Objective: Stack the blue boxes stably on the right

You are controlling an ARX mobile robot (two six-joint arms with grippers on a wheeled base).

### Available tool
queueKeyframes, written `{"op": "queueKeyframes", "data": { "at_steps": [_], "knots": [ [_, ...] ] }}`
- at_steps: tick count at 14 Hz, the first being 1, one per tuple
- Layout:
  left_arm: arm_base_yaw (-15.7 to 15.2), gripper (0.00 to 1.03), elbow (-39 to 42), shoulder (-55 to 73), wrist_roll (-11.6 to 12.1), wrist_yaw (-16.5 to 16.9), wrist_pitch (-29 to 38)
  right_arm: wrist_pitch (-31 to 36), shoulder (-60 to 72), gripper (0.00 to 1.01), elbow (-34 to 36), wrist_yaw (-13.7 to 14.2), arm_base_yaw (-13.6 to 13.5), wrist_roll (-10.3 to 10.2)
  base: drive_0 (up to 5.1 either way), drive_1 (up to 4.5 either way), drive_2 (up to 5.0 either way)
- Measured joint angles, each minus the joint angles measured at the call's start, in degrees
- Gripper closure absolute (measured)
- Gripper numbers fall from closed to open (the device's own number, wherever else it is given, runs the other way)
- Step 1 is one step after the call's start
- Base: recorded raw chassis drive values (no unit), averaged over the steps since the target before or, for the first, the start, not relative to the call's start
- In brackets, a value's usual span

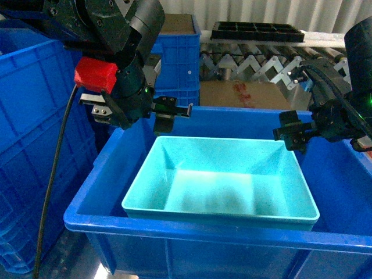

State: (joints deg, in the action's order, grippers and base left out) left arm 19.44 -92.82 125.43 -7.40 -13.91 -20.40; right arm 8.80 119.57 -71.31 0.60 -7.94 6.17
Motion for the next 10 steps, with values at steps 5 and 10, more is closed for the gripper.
{"op": "queueKeyframes", "data": {
  "at_steps": [5, 10],
  "knots": [
    [0.02, 0.05, -0.52, 0.00, 0.31, 0.63, 0.52, -0.07, 0.00, 0.04, -0.13, -0.74, 0.07, 0.35, 0.0, 0.00, 0.0],
    [-0.20, 0.05, -6.95, -3.87, 0.07, 4.17, 0.26, 1.09, -4.24, 0.03, -4.42, -4.07, 0.61, -2.05, 0.0, 0.00, 0.0]
  ]
}}
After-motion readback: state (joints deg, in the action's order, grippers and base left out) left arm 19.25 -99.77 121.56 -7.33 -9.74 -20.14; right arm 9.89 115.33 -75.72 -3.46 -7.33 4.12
